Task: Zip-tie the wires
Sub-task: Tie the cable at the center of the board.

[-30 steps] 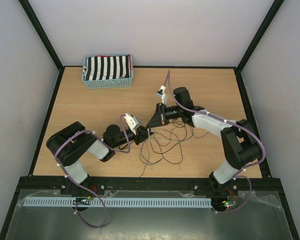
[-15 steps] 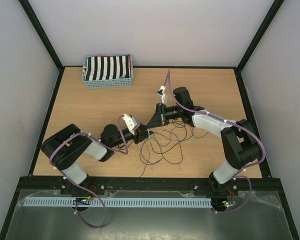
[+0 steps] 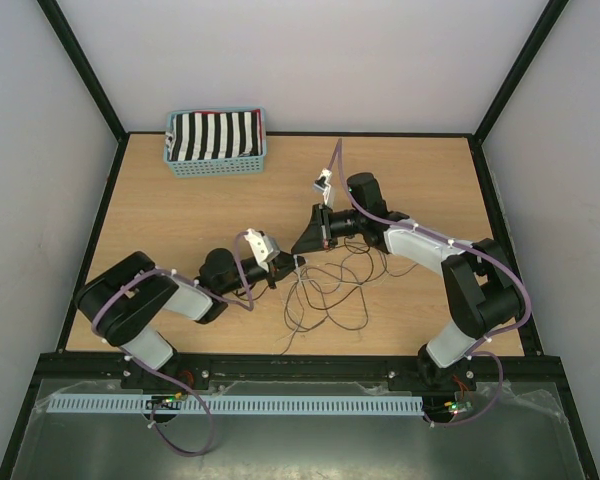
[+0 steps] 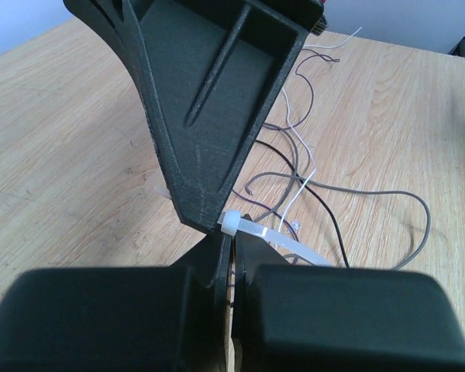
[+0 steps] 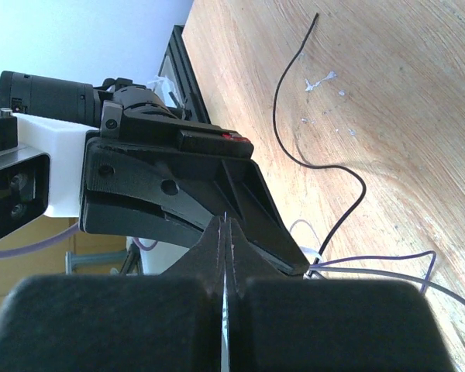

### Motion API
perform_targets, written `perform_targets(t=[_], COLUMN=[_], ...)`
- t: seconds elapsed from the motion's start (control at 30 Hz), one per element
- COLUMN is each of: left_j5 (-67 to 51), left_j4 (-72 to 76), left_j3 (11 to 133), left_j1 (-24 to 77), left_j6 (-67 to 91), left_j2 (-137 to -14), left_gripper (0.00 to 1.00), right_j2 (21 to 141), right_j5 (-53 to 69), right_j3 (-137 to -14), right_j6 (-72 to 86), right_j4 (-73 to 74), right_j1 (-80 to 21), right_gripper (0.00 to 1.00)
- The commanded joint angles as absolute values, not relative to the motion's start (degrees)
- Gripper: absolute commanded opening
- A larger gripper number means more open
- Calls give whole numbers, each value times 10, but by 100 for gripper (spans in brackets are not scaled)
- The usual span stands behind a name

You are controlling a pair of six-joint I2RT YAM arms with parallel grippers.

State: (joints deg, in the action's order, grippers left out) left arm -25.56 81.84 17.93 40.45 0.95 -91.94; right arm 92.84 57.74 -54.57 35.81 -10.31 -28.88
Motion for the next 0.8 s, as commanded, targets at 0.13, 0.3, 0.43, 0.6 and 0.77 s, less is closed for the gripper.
perform_targets(t=[0.13,0.3,0.43,0.6,0.77], left_j5=[-250,-237,-229,-220,-217], left_j4=[848,848,848,849,848], left_j3=[164,153,149,149,146], left_j1=[412,417,425,431,435], left_j6=[-8,-20,-26,-31,-32], left_j2=[-880,-858,-853,-854,-848], left_gripper=[0,0,0,0,0], right_j2=[944,955,965,973,982], right_j5=[559,538,522,497,467], right_j3=[-573,-587,-603,-631,-652], right_j6=[361,359,360,338,310], right_j4=[-110,-105,-104,-78,-55], right_j1=[-291,-290,-290,-290,-290], right_gripper=[0,0,0,0,0])
